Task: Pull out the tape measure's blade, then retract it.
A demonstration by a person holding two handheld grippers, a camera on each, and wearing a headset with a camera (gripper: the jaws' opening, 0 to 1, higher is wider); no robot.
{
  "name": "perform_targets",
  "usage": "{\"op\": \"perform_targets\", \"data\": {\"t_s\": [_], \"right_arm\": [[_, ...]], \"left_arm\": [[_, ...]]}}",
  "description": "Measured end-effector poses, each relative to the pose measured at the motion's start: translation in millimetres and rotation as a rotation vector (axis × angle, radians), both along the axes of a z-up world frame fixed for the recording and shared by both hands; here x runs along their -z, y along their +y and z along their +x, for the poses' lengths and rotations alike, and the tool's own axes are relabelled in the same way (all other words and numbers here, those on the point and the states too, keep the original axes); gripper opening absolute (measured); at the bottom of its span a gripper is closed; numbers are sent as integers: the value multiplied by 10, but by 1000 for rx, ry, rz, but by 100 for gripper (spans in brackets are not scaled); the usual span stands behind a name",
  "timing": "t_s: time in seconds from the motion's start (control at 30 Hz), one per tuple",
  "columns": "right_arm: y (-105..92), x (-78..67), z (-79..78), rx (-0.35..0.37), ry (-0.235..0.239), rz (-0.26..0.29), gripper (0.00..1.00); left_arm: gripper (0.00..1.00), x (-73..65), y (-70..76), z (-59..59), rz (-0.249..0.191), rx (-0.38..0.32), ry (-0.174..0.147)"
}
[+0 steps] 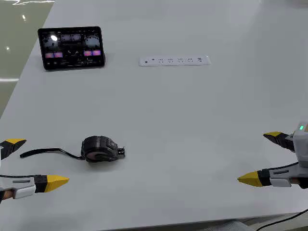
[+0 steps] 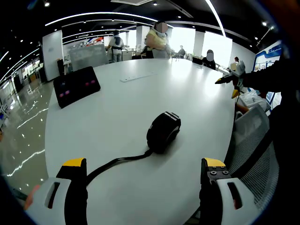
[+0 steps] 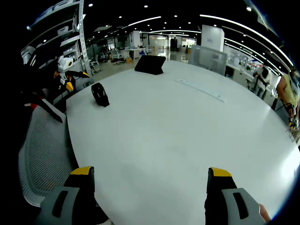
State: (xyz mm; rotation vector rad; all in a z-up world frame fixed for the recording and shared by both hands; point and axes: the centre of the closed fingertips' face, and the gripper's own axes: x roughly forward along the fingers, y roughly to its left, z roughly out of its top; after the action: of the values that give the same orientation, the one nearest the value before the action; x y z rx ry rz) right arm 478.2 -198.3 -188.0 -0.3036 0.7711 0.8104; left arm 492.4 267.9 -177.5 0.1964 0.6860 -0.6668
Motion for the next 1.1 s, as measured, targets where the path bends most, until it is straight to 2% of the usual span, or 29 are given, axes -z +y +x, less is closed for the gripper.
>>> {"op": "perform_targets", "data": {"t_s": [0.4,0.5,0.57,0.63,0.67,0.73,0.83,0.93,1.0,1.1], "right_arm": [[-35,14,-23,4,2,-6,99],[-50,9,-4,4,-19,-16,99],[-59,19,-12,13,5,-11,99],[-76,19,-1,13,-2,-16,99],[-76,15,1,10,1,-14,99],[-62,-31,45,-9,-40,-10,99],[-62,-53,70,-7,-27,-12,99],[11,-94,109,-41,-50,11,99],[37,-81,138,-48,-40,-3,99],[81,-100,207,-62,-51,-7,99]], "left_arm": [[99,-16,-1,25,6,10,0],[99,-18,1,29,6,15,2],[99,-25,-4,40,4,18,-6],[99,-28,-22,43,-13,17,-3],[99,-24,-23,47,-6,25,-7],[99,-35,-38,60,-4,38,-24],[99,-31,-40,86,-5,46,-9],[99,-57,-58,143,16,77,-32],[99,-68,-100,172,14,96,-12],[99,-71,-161,219,54,147,-8]]}}
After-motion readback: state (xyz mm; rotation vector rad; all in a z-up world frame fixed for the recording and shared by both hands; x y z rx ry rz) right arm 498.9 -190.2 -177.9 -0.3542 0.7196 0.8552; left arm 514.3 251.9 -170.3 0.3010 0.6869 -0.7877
